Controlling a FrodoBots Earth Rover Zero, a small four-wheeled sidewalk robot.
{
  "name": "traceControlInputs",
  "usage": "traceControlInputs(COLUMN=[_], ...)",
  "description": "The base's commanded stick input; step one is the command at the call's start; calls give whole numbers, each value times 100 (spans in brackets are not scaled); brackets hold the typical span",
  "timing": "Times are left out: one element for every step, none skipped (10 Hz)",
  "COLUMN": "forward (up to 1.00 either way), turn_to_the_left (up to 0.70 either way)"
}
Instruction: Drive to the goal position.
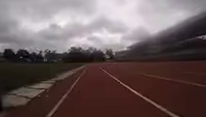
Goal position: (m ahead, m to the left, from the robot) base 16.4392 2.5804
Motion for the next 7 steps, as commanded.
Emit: traceControlInputs(forward=[70, 70, 70, 70, 70, 70, 70], turn_to_the_left=[0, 0, 0, 0, 0, 0, 0])
